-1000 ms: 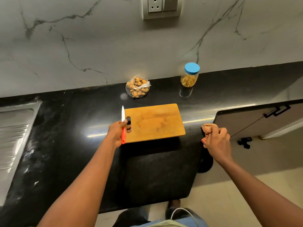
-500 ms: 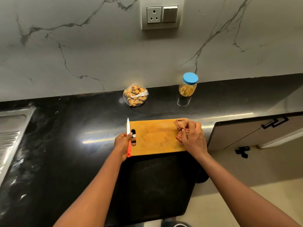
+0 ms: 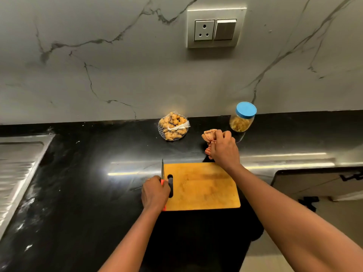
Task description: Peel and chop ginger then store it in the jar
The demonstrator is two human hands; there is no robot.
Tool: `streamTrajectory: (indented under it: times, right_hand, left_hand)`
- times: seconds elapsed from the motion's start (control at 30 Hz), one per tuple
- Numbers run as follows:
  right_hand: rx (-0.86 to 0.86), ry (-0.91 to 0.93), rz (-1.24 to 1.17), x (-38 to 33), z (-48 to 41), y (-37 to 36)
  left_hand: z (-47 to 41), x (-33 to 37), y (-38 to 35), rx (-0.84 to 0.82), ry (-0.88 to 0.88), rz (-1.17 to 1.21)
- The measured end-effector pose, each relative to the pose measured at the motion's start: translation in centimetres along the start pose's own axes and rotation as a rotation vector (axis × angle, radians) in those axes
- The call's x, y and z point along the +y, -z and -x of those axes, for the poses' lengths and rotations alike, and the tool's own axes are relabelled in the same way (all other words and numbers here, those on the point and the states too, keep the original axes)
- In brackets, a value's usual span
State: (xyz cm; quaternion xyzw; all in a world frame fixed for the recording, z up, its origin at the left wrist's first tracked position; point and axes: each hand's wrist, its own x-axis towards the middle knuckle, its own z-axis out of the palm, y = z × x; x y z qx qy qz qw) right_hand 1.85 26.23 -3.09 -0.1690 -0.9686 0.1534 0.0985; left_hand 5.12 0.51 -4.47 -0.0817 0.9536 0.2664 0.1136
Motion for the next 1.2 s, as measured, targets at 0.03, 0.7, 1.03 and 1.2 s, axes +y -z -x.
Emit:
streamTrajectory:
  times: [0.03, 0.7, 1.03, 1.2]
  right_hand:
    - [-0.012, 0.005, 0.006, -0.2, -0.7, -0.5]
    - [-0.176, -0.021, 0.154, -0.7, -9.3, -4.6]
    - [-0.444, -0.011, 0.189, -0.1, -8.8, -4.5]
    - [-0.412, -0.001, 0.188, -0.4, -8.3, -3.4]
  left_hand:
    - [0.1, -0.1, -0.2, -0.006, -0.01, -0.019]
    - [-1.0, -0.2, -1.2, -0.008, -0.154, 0.087]
    - [-1.0, -0.2, -1.0, -0.014, -0.181, 0.095]
    - [-1.2, 0.4, -0.4, 0.058, -0.19, 0.066]
